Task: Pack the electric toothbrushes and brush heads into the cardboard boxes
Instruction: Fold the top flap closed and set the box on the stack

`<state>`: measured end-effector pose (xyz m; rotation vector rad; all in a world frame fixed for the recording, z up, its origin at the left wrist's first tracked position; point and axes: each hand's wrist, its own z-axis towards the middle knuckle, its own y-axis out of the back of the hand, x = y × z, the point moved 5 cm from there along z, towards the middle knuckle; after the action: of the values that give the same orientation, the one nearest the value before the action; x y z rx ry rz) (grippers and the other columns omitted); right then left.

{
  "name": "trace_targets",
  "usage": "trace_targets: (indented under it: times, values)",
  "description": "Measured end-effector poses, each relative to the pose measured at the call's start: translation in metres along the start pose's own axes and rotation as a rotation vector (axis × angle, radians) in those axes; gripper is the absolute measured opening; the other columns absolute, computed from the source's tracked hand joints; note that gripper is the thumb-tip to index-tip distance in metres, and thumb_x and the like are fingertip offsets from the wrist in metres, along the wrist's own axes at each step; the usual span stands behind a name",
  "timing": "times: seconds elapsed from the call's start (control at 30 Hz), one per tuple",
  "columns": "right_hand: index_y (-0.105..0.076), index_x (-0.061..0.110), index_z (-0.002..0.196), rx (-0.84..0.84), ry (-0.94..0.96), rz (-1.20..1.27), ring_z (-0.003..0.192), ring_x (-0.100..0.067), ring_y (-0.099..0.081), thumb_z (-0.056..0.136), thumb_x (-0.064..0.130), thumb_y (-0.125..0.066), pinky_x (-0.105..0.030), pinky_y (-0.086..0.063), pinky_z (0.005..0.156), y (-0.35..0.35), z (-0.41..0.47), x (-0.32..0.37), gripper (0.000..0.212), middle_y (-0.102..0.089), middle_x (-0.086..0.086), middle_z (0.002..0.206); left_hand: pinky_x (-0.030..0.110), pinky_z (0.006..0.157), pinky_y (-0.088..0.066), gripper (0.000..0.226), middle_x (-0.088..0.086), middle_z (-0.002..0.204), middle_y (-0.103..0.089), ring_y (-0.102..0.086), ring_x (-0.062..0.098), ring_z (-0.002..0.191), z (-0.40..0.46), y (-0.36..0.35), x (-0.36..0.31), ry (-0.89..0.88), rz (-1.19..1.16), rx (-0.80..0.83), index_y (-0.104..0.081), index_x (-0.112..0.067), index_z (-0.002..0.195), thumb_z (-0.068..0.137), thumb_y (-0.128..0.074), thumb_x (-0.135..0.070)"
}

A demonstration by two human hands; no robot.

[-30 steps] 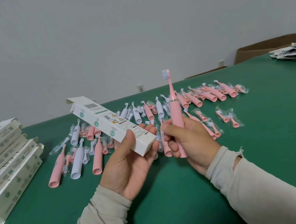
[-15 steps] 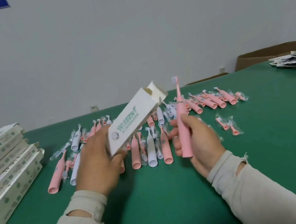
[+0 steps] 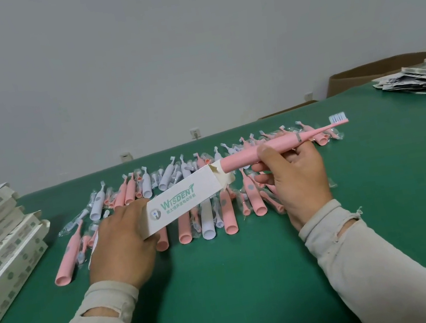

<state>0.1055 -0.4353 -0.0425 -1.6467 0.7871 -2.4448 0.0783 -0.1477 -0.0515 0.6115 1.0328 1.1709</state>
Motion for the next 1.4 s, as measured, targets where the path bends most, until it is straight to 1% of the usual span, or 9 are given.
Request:
trace_targets:
  times: [0.37,0.5,0.63,0.73,0.87,0.93,1.03,1.17,1.4]
  values:
    - [-0.058,0.008,0.103,0.028,-0.077,-0.099,0.069,-0.018,-0.073,0.086,0.007,-0.071,-0.024,-0.056,0.057,0.001,0.003,-0.015,0.021,-0.075,-0.010,0.084,0.046,0.095,-0.043,0.060,-0.003,0.122,-0.058,-0.046,0.025,0.114,0.000,0.001,0.004,-0.003,-0.072,-0.030,-0.052,-0.031,0.135,0.082,-0.073,-0.014]
    - [-0.059,0.003,0.107,0.071,-0.157,0.036,0.074,-0.021,-0.074,0.088,0.006,-0.072,-0.023,-0.057,0.061,-0.002,0.002,-0.018,0.023,-0.076,-0.012,0.086,0.038,0.094,-0.036,0.065,-0.005,0.124,-0.057,-0.043,0.021,0.115,-0.002,-0.001,-0.001,-0.058,-0.080,-0.035,-0.051,-0.031,0.138,0.081,-0.076,-0.011]
    - [-0.064,0.008,0.105,0.226,-0.230,-0.089,0.062,-0.016,-0.065,0.087,0.009,-0.073,-0.025,-0.047,0.046,-0.008,-0.001,-0.020,0.020,-0.076,-0.010,0.085,0.034,0.088,-0.034,0.067,-0.008,0.123,-0.057,-0.042,0.018,0.114,-0.002,-0.005,-0.004,-0.103,-0.086,-0.029,-0.052,-0.033,0.136,0.079,-0.077,-0.012]
    - [-0.067,0.014,0.103,0.316,-0.332,-0.136,0.069,-0.022,-0.056,0.080,0.019,-0.075,-0.030,-0.040,0.052,-0.009,-0.003,-0.025,0.025,-0.076,-0.009,0.088,0.036,0.088,-0.037,0.068,-0.009,0.122,-0.057,-0.043,0.019,0.113,-0.001,-0.008,0.000,-0.064,-0.100,0.015,-0.051,-0.036,0.136,0.078,-0.078,-0.013]
    - [-0.062,0.006,0.095,0.032,-0.348,0.177,0.062,-0.015,-0.067,0.098,0.018,-0.059,-0.028,-0.055,0.057,0.005,0.007,-0.021,0.013,-0.070,0.000,0.065,0.041,0.093,-0.042,0.067,-0.007,0.123,-0.058,-0.045,0.020,0.114,0.001,-0.008,0.004,-0.042,-0.084,0.020,-0.051,-0.035,0.137,0.079,-0.075,-0.013]
    - [-0.061,0.007,0.091,-0.068,-0.271,0.067,0.058,-0.011,-0.067,0.098,0.006,-0.055,-0.024,-0.055,0.055,0.015,0.010,-0.018,0.009,-0.069,-0.002,0.065,0.041,0.093,-0.042,0.068,-0.008,0.124,-0.058,-0.045,0.020,0.114,0.001,-0.008,0.003,-0.038,-0.073,0.023,-0.049,-0.036,0.137,0.079,-0.075,-0.014]
    - [-0.062,0.011,0.092,-0.040,-0.235,-0.012,0.060,-0.012,-0.068,0.093,0.002,-0.055,-0.024,-0.054,0.051,0.011,0.008,-0.020,0.012,-0.073,-0.005,0.075,0.041,0.092,-0.043,0.068,-0.009,0.125,-0.057,-0.044,0.019,0.115,-0.001,-0.009,0.002,-0.037,-0.061,0.032,-0.047,-0.038,0.138,0.080,-0.076,-0.016]
    - [-0.056,0.015,0.108,-0.029,-0.183,0.008,0.065,-0.015,-0.069,0.093,0.016,-0.055,-0.028,-0.054,0.052,0.006,0.008,-0.017,0.015,-0.070,-0.009,0.092,0.045,0.094,-0.043,0.069,-0.008,0.126,-0.057,-0.044,0.020,0.116,0.000,-0.008,0.004,-0.032,-0.045,0.025,-0.048,-0.037,0.138,0.079,-0.077,-0.017]
    - [-0.054,0.021,0.113,-0.081,-0.092,-0.087,0.065,-0.013,-0.069,0.098,0.014,-0.061,-0.023,-0.054,0.054,0.013,0.011,-0.016,0.019,-0.074,-0.008,0.080,0.043,0.094,-0.043,0.070,-0.008,0.129,-0.057,-0.045,0.020,0.117,0.000,-0.009,0.003,-0.031,-0.036,0.021,-0.046,-0.037,0.140,0.080,-0.077,-0.019]
